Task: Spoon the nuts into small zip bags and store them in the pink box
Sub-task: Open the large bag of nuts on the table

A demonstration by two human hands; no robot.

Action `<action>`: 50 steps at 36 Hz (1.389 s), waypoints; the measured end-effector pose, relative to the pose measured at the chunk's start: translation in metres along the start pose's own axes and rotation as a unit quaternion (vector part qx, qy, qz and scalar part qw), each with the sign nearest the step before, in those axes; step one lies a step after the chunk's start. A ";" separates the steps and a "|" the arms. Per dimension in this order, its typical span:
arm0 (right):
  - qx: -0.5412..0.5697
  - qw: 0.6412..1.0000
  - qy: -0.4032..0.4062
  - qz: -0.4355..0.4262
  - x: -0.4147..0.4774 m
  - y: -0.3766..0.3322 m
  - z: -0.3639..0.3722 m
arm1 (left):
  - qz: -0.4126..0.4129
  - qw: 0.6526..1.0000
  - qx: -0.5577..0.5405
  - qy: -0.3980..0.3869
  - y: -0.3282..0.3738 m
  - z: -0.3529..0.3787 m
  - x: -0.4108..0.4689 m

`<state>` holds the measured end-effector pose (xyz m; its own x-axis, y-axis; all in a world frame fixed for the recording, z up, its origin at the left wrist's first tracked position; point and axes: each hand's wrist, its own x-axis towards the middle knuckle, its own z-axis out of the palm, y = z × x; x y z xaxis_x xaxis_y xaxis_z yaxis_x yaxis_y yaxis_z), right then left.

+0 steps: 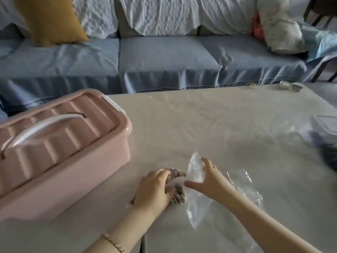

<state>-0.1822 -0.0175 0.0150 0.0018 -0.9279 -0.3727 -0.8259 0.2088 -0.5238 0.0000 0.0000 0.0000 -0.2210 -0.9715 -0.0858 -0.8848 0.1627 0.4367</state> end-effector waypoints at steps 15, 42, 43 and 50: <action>-0.059 0.923 0.242 -0.294 -0.018 -0.009 -0.011 | -0.020 0.994 -0.033 0.106 0.002 0.028 0.005; 0.264 0.916 0.129 -0.273 -0.056 -0.071 0.010 | -0.048 0.892 -0.448 -0.025 0.047 -0.087 -0.042; 0.252 0.919 0.135 -0.272 -0.054 -0.070 0.005 | -0.031 0.885 -0.461 -0.053 0.044 -0.089 -0.046; 0.270 0.917 0.093 -0.279 -0.038 -0.070 -0.035 | 0.009 0.943 -0.323 0.076 0.004 -0.073 -0.037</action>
<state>-0.1442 -0.0080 0.0927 0.2015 -0.9630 0.1788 -0.3267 -0.2381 -0.9146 0.0339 0.0238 0.0701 -0.1290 -0.9910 0.0357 -0.4360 0.0891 0.8955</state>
